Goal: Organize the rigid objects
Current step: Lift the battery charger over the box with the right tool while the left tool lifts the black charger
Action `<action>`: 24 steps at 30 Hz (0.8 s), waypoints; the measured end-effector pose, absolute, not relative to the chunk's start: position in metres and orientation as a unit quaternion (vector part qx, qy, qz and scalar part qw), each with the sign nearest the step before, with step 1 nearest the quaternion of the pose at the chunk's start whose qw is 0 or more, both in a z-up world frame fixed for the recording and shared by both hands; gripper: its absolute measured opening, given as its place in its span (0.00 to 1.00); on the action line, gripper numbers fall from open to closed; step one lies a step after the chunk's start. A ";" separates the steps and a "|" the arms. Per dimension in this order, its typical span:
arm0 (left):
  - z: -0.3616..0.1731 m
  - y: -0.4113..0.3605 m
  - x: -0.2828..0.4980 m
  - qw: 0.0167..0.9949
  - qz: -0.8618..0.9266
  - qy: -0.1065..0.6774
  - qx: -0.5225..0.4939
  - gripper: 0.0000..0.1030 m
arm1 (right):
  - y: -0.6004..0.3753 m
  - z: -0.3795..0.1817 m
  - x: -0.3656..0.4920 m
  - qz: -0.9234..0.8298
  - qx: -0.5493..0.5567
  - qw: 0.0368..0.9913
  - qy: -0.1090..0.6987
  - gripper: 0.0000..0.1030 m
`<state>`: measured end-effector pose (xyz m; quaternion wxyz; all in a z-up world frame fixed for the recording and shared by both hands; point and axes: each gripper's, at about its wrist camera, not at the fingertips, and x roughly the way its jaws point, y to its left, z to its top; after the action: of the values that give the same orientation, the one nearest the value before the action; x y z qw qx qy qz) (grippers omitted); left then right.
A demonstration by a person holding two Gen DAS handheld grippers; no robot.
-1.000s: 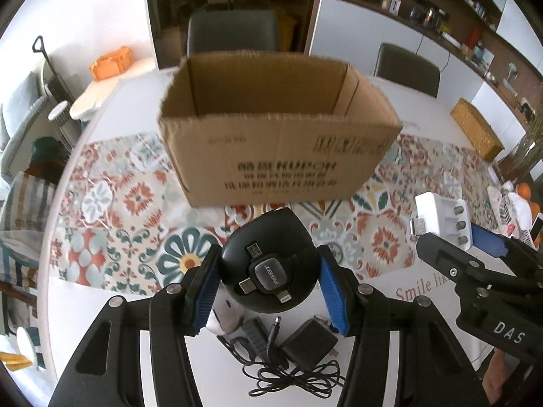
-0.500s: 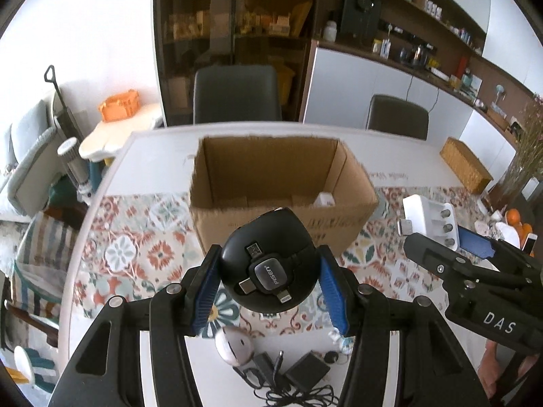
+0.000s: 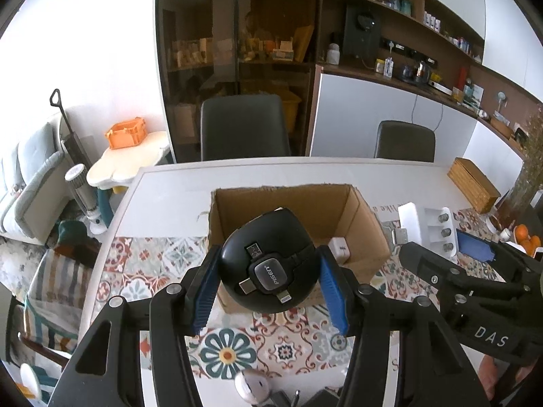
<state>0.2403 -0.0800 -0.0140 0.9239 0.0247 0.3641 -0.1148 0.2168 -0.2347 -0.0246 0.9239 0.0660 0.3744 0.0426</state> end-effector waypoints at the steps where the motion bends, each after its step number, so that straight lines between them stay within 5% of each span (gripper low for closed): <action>1: -0.013 -0.080 0.243 0.924 -0.114 0.364 0.025 0.53 | -0.234 -0.023 0.219 0.042 0.065 0.924 0.373 0.75; 24: -0.058 -0.089 0.339 0.883 -0.099 0.455 0.049 0.53 | -0.232 -0.041 0.317 0.031 0.038 0.901 0.432 0.75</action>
<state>0.3390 -0.0888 -0.0583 0.8834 0.0491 0.4554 -0.0992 0.3170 -0.2321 -0.0414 0.9007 0.0383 0.4316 0.0306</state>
